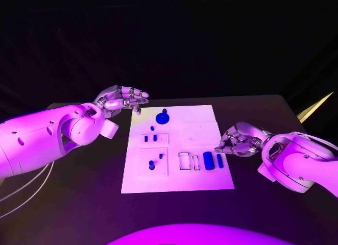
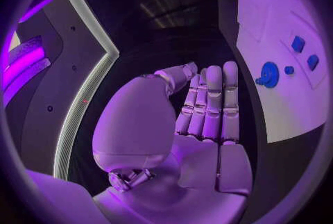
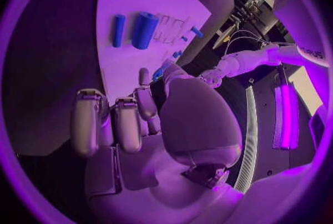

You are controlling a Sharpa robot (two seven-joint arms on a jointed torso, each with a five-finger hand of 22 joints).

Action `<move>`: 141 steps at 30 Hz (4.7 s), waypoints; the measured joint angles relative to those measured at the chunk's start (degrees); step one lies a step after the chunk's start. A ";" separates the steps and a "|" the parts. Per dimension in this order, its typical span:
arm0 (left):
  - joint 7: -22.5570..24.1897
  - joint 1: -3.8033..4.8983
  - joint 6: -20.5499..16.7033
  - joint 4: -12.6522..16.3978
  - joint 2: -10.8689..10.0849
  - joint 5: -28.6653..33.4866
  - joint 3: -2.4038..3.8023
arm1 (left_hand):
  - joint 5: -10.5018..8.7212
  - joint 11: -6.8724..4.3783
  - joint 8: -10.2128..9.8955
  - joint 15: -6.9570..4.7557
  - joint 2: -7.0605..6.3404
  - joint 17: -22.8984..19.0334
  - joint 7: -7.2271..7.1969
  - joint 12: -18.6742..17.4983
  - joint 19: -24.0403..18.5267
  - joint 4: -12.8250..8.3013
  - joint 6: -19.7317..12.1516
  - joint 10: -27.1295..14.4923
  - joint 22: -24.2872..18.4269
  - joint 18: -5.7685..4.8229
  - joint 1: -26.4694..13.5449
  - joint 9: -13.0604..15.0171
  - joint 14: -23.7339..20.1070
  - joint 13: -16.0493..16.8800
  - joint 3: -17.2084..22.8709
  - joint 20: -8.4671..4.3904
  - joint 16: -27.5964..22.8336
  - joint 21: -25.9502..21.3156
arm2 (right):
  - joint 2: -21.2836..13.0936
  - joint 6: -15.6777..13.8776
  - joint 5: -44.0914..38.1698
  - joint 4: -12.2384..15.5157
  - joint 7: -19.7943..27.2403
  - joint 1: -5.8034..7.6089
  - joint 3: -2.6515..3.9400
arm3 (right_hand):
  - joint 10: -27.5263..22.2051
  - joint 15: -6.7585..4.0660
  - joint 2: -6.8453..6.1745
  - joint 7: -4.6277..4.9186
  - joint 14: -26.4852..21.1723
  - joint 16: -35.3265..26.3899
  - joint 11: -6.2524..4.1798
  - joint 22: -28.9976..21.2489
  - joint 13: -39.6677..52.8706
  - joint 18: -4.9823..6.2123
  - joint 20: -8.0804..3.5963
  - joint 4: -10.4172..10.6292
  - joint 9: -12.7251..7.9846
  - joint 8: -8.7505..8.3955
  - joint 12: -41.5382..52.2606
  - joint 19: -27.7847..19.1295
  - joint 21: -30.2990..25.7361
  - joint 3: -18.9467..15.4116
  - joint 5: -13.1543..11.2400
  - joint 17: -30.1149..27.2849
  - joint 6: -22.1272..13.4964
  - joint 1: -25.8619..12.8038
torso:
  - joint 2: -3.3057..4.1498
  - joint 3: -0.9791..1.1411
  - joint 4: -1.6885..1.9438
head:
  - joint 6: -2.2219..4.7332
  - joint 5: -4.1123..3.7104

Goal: Assemble the parts on the task board

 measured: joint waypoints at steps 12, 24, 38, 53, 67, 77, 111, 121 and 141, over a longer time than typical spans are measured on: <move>-0.12 -0.07 0.18 0.02 -0.12 1.09 -0.04 | 0.00 0.00 0.00 0.00 0.00 0.00 0.00 0.38 0.00 0.00 -0.01 0.00 0.00 0.00 0.00 0.00 0.00 0.00 0.00 0.00 0.00 0.00 | 2.34 -1.29 -4.84 -0.62 -4.06 -2.43 -0.21 | 5.96 0.00 1.30 -0.38 0.00 0.66 -0.79 0.00 0.01 -0.48 0.00 0.17 0.40 0.90 0.10 0.00 1.24 -3.78 0.79 0.00 -1.94 -3.70 | -0.25 -0.13 -0.27 | -0.03 -0.04; -0.17 -0.10 0.16 0.23 -0.44 1.22 -0.06 | 0.00 0.00 0.00 0.00 0.00 0.00 0.09 0.38 0.00 0.00 -0.09 0.00 0.00 0.00 0.00 0.00 0.00 0.00 0.00 0.00 0.00 0.00 | 5.06 -0.61 -7.57 -2.03 -4.78 -4.17 -0.22 | 7.06 0.00 1.29 -0.41 0.00 0.69 -0.90 0.00 0.02 -0.48 0.00 0.17 0.68 1.56 0.10 0.00 1.86 -3.79 2.67 0.00 -3.27 -3.69 | -0.13 -0.13 -0.23 | -0.75 0.21; -0.23 -0.10 0.16 0.36 -0.61 1.18 -0.06 | 0.00 0.00 0.00 0.00 0.00 0.00 0.09 0.38 0.00 0.00 -0.09 0.00 0.00 0.00 0.00 0.00 0.00 0.00 0.00 0.00 0.00 0.00 | 7.07 1.34 -11.92 -3.90 -8.37 -5.34 -0.19 | 7.27 0.00 1.19 -0.37 0.00 1.10 -0.91 0.00 0.04 -0.49 0.00 0.33 0.86 1.57 0.09 0.00 2.53 -8.37 1.50 0.00 -3.91 -5.29 | -0.18 -0.10 -0.25 | -1.07 0.48; -0.43 -0.10 0.17 0.42 -0.71 0.95 -0.06 | 0.00 0.00 0.00 0.00 0.00 0.00 0.09 0.38 0.00 0.00 -0.09 0.01 -0.39 0.00 0.00 0.00 0.00 0.00 0.00 0.00 0.00 0.00 | 9.75 2.46 -13.56 -5.26 -11.13 -6.21 -0.17 | 7.79 -0.02 1.88 -0.61 -0.01 1.10 -1.21 0.00 0.05 -0.50 0.00 0.33 3.05 3.85 0.09 0.00 2.57 -10.91 1.43 0.00 -3.67 -7.75 | -0.16 -0.14 -0.18 | -1.19 0.64; -0.50 -0.10 0.16 0.38 -0.74 0.89 -0.06 | 0.00 -0.29 0.00 0.00 0.00 0.00 0.09 0.38 0.00 0.00 -0.09 -0.30 -0.39 0.00 0.00 -0.01 0.00 0.00 0.00 0.00 0.00 0.00 | 10.42 -3.44 -12.41 -5.34 -9.67 -6.96 -0.22 | 8.92 -1.25 4.75 -1.22 -0.58 1.91 -1.96 0.00 0.27 -0.94 -1.34 0.15 -0.27 3.62 0.77 -0.29 6.53 -12.89 4.41 0.00 -3.04 1.79 | -0.15 -0.03 -0.27 | -1.26 1.19; -0.53 -0.10 0.13 0.21 -0.61 0.88 -0.06 | 0.00 -0.29 0.00 0.00 0.00 0.00 0.09 0.38 0.00 0.00 -0.09 -0.30 -0.39 0.00 0.00 -0.01 0.00 0.00 0.00 0.00 0.00 0.00 | 9.61 -6.74 -9.26 -2.97 -7.76 -6.18 -0.17 | 9.50 -1.66 2.05 -1.24 -0.18 2.21 -2.56 0.00 0.28 -1.33 -1.76 0.23 -1.87 1.62 1.43 0.10 7.85 -3.26 4.26 0.00 -3.05 1.53 | -0.20 -0.03 -0.27 | -1.14 1.22; -0.62 -0.10 0.04 0.16 -0.34 0.88 -0.07 | 0.00 -0.29 0.01 0.00 0.67 0.00 0.09 0.38 0.00 0.00 -0.09 -0.30 -0.40 0.00 -0.67 -0.01 0.00 0.00 0.00 0.00 0.00 -0.01 | 16.95 -10.40 -6.50 -4.94 -7.36 -4.94 -0.09 | 9.92 -2.05 -2.44 -1.24 0.20 2.43 -2.95 0.00 0.29 -1.34 -1.76 -0.08 -1.81 1.68 1.43 0.10 7.87 8.35 3.59 0.00 -3.04 -3.01 | -0.07 0.00 -0.25 | -0.77 1.44; -0.67 -0.09 0.03 0.17 -0.35 0.88 -0.07 | 0.00 -0.29 0.01 0.00 0.67 0.00 0.09 0.38 0.00 0.00 -0.10 -0.30 -0.40 0.00 -0.67 -0.01 0.00 0.00 0.00 0.00 0.00 -0.01 | 18.28 -6.19 -8.57 -6.62 -8.71 -5.59 -0.10 | 10.03 -2.05 -3.11 -2.01 0.20 2.43 -2.85 0.00 0.29 -1.34 -1.76 -0.16 -1.54 2.01 1.42 0.10 7.86 9.85 2.94 0.00 -3.69 -3.69 | -0.08 0.00 -0.30 | -1.04 1.55; -0.79 -0.09 -0.05 0.17 -0.51 0.88 -0.07 | 0.00 -0.29 0.01 0.00 0.67 0.00 0.09 0.39 0.01 0.00 -0.10 -0.31 -0.42 0.00 -0.67 -0.01 0.00 0.00 0.00 0.00 0.00 -0.01 | 18.61 -2.31 -13.32 -7.21 -10.06 -6.25 0.00 | 10.76 -2.33 -4.83 -2.06 -0.08 2.43 -3.13 0.00 0.29 -1.34 -1.75 0.00 2.16 3.79 1.42 0.10 7.86 10.98 1.38 0.00 -3.00 -6.49 | -0.10 0.06 -0.34 | -1.24 1.82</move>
